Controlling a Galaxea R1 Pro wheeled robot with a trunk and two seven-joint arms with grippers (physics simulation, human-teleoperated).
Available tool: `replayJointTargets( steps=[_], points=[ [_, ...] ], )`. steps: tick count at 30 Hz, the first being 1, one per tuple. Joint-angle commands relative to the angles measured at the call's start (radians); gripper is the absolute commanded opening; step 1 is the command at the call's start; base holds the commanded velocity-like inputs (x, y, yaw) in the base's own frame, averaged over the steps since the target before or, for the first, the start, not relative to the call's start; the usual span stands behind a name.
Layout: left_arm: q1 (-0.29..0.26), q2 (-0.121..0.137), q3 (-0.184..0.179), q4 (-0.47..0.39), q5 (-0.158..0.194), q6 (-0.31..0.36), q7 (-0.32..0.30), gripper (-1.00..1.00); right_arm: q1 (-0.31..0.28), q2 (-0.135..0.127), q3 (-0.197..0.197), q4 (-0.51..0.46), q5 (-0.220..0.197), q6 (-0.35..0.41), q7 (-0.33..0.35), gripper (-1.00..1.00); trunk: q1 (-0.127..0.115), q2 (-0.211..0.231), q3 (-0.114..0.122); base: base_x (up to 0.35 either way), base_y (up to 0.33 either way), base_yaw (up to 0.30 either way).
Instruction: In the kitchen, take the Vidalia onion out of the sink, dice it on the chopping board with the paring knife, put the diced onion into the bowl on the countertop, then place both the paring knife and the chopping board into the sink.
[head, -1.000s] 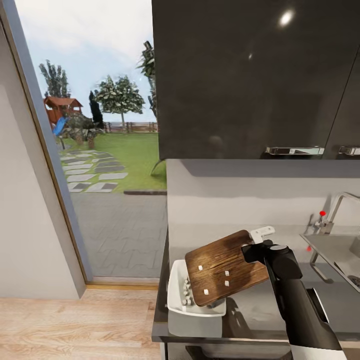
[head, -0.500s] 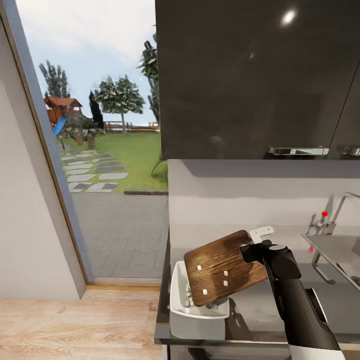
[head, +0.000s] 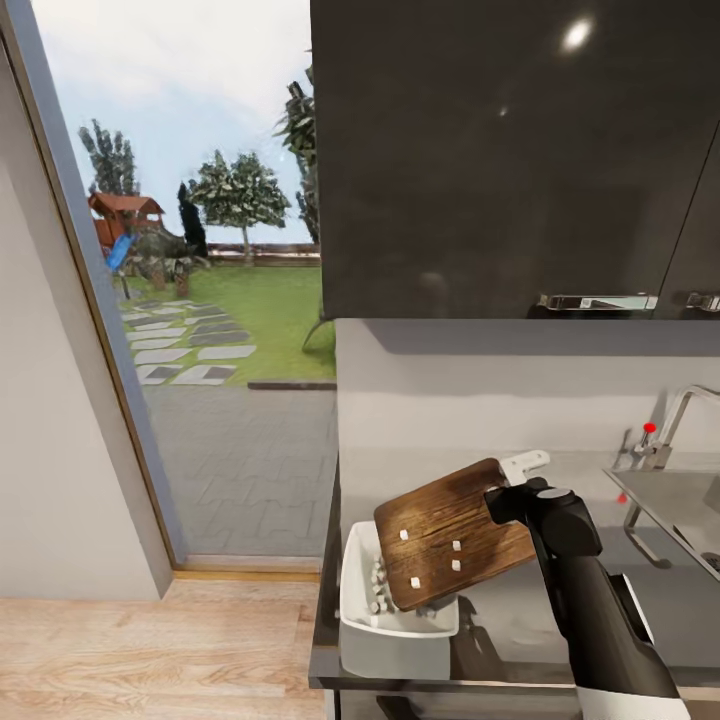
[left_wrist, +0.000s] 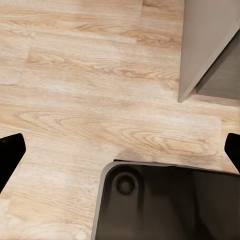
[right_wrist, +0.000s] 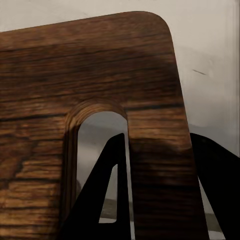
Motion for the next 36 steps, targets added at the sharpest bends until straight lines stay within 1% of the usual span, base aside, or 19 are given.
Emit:
replayJointTargets(
  steps=[1,13,21,23,27,29,36],
  points=[
    [0.001,-0.001,0.009,-0.002,-0.007,-0.001,-0.006,1.0,-0.002,0.001,-0.001,-0.001,0.011,0.002,0.011,-1.0,0.0,-0.001,0.0,0.0,0.0,0.0],
    [0.001,-0.001,0.009,-0.002,-0.006,-0.001,-0.006,1.0,-0.024,0.003,-0.001,-0.002,0.02,0.004,0.011,-1.0,0.0,-0.001,0.0,0.0,0.0,0.0],
    [0.001,-0.001,0.009,-0.002,-0.006,-0.001,-0.006,1.0,-0.032,0.016,0.0,-0.002,0.025,0.007,0.011,-1.0,0.0,-0.001,0.0,0.0,0.0,0.0],
    [0.001,-0.001,0.009,-0.002,-0.006,-0.001,-0.006,1.0,-0.034,0.024,0.001,-0.002,0.045,0.007,0.011,-1.0,0.0,-0.001,0.0,0.0,0.0,0.0],
    [0.001,-0.001,0.009,-0.002,-0.006,-0.001,-0.006,1.0,-0.035,0.061,0.003,-0.002,0.112,0.007,0.011,-1.0,0.0,-0.001,0.0,0.0,0.011,0.0],
    [0.001,-0.001,0.009,-0.002,-0.006,-0.001,-0.006,1.0,-0.035,0.073,0.003,-0.002,0.134,0.007,0.012,-1.0,0.0,-0.001,0.0,0.0,0.125,0.0],
    [0.001,-0.001,0.009,-0.002,-0.007,-0.001,-0.006,1.0,-0.035,0.079,0.003,-0.002,0.145,0.007,0.012,-1.0,0.0,-0.001,0.0,0.0,0.062,0.0]
  ],
)
